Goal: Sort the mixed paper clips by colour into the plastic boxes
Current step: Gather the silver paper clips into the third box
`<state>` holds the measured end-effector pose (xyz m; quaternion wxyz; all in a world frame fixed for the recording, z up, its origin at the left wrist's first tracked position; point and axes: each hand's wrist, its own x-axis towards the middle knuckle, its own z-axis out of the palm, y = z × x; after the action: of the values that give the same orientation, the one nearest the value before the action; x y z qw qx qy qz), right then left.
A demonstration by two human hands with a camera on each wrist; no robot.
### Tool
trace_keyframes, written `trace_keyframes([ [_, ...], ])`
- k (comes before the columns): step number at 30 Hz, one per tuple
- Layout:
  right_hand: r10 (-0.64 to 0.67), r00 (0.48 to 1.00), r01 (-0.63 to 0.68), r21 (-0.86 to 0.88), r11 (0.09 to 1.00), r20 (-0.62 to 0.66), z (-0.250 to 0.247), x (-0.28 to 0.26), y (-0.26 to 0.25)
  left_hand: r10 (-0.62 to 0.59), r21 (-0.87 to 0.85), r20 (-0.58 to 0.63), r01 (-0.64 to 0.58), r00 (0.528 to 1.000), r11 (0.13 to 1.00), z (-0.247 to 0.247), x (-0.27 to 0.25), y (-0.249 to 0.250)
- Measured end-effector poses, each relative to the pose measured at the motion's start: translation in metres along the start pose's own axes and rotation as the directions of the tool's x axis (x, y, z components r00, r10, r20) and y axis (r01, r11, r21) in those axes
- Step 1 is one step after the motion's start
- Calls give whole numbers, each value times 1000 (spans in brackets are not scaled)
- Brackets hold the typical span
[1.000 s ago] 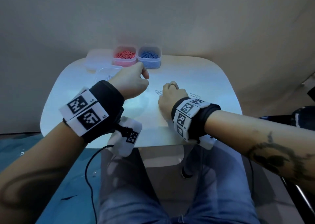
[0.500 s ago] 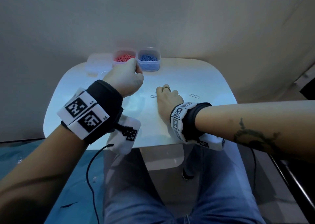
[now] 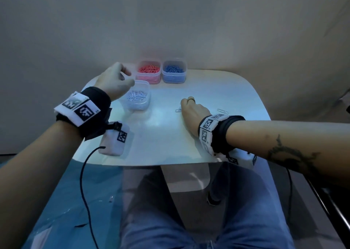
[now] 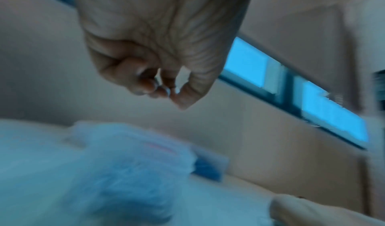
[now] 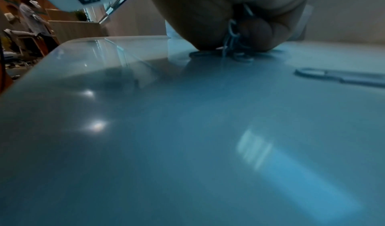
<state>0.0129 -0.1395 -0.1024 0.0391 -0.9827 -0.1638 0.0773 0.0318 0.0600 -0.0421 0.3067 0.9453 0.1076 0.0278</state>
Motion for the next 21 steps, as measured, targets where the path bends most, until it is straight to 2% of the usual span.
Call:
trace_keyframes([
  [3, 36, 999, -36, 15, 999, 26, -4, 4, 4, 49, -36, 126, -45, 991, 998, 1, 4, -9],
  [6, 114, 992, -120, 117, 986, 58, -14, 11, 14, 86, 133, 252, -123, 964, 983, 0, 2, -8],
  [9, 159, 983, -180, 324, 929, 93, -29, 20, 30, 110, 267, 302, -194, 947, 944, 5, 2, -8],
  [10, 171, 980, -200, 396, 896, 106, -35, 23, 35, 118, 293, 311, -213, 943, 932, 7, 3, -9],
  [12, 171, 962, -261, 537, 802, 212, -42, 26, 45, 139, 355, 306, -248, 942, 901, 13, 5, -10],
  [15, 76, 942, -313, 780, 541, 326, -49, 21, 55, 158, 432, 270, -266, 950, 862, 17, 10, -10],
  [19, -28, 957, -250, 869, 426, 289, -60, 8, 55, 170, 412, 280, -278, 945, 868, 17, 11, -9],
  [21, -122, 958, -194, 899, 393, 260, -75, 1, 49, 222, 406, 274, -322, 936, 855, 20, 6, -7],
])
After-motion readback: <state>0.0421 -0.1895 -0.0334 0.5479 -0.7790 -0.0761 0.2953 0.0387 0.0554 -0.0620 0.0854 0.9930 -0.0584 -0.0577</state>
